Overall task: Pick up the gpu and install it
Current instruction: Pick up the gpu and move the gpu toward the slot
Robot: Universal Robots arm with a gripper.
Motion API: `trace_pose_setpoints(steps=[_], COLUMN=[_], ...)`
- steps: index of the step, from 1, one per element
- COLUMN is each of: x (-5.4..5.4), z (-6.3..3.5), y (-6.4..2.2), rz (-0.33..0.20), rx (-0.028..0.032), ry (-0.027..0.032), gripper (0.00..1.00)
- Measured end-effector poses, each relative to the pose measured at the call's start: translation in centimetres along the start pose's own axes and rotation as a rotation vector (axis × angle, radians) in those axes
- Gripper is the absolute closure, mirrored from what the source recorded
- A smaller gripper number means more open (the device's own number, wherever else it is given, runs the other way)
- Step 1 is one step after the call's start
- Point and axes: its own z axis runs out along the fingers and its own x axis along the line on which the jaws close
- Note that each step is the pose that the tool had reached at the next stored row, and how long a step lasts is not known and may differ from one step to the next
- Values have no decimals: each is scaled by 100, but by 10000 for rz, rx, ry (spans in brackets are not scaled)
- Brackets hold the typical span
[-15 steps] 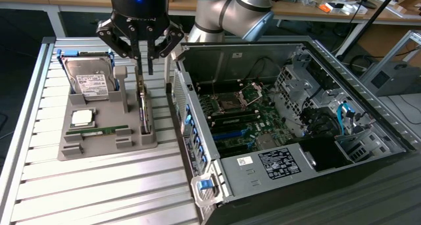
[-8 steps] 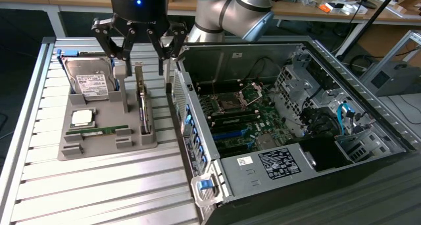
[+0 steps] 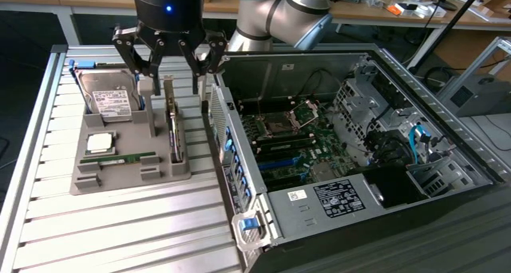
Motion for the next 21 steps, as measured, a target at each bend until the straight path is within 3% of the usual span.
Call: trace_pose_setpoints(steps=[21], x=[1], z=[57], y=[-2], rz=[0], rx=[0], ry=[0], gripper=[40])
